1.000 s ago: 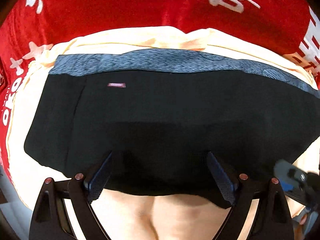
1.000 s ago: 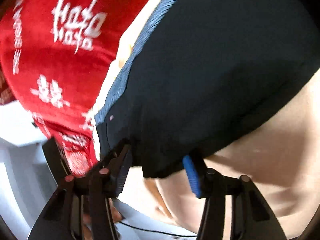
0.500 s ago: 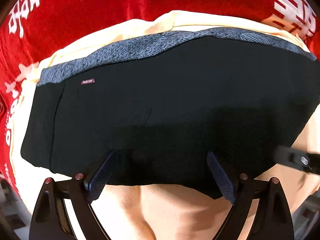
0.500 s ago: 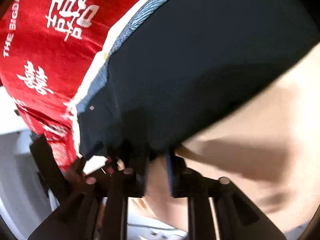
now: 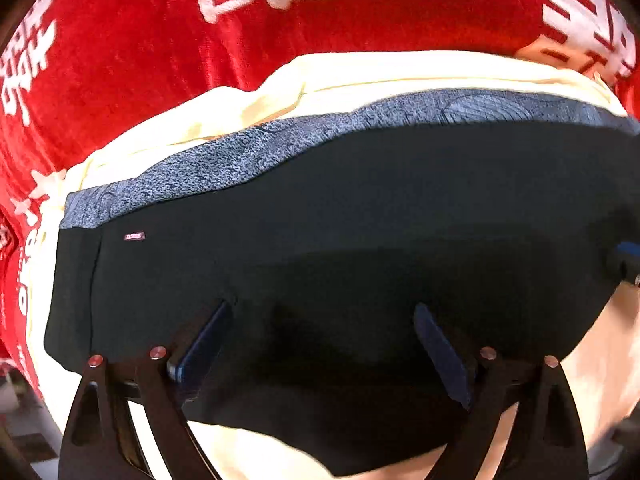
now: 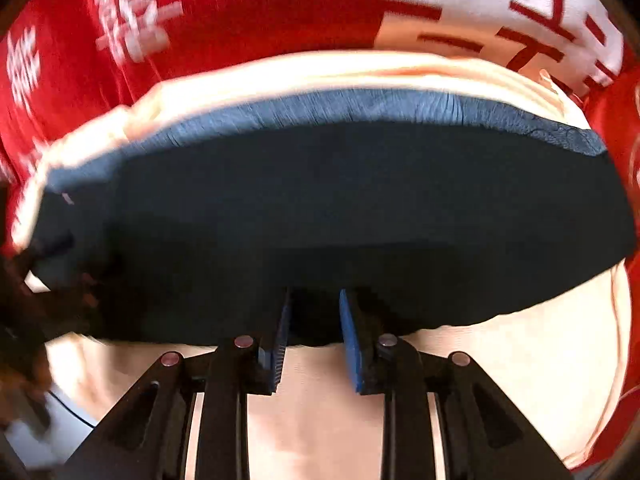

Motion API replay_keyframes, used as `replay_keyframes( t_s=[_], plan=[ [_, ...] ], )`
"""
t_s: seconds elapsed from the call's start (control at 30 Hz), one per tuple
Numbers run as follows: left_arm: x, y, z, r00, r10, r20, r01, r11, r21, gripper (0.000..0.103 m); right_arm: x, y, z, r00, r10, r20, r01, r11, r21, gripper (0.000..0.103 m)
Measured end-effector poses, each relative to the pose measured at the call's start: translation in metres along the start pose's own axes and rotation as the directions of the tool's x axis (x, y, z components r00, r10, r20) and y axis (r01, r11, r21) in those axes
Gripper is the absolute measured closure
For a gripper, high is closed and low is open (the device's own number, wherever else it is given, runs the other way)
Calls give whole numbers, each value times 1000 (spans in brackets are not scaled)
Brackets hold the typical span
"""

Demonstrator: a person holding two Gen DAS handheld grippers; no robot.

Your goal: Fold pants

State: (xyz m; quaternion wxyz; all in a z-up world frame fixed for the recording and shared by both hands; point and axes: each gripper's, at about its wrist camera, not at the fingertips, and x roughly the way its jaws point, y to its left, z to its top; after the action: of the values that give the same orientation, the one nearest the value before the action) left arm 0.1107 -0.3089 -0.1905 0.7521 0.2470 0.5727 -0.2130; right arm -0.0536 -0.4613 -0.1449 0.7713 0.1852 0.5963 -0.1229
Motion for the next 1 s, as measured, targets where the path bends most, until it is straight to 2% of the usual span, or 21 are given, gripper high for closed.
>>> replay_keyframes(
  t_s=[0.1,0.23,0.37,0.5,0.63,0.73,0.8,0.83,0.93,1.0],
  plan=[
    [-3,2,-7,1000,-12,2,12,1000,-8,2,-5,-5,-5,999,-46,13,46,998,-35,79],
    [1,15,-3,999,-12,-34,11,1000,-21,1,-6,-11,-6,999,-32,15,33,999,-11,78],
    [-6,12,8,998,10,-58,-11,1000,-29,1,-11,-19,-4,1000,-3,-10,3,999,53,76],
    [-12,19,43,1000,7,-5,-7,999,-31,1,-23,-32,-12,999,34,-24,-31,992,124,74],
    [4,26,81,999,28,15,-26,994,-107,1,-38,-44,-21,1000,24,-15,-21,986,163,61],
    [31,36,101,997,74,-30,-78,983,-167,1,-46,-52,-26,999,36,-8,-34,980,195,61],
    [37,45,106,999,39,-36,-46,974,-220,1,-48,-54,-27,999,38,-4,-37,978,206,60],
    [36,48,108,998,47,-44,-56,972,-230,1,-50,-55,-28,999,39,-1,-38,977,211,59],
    [22,46,106,994,94,-54,-103,974,-201,1,-54,-61,-34,999,46,-4,-44,971,235,58],
    [9,39,100,996,70,-56,-79,982,-169,1,-53,-63,-36,999,51,-12,-46,966,254,58]
  ],
)
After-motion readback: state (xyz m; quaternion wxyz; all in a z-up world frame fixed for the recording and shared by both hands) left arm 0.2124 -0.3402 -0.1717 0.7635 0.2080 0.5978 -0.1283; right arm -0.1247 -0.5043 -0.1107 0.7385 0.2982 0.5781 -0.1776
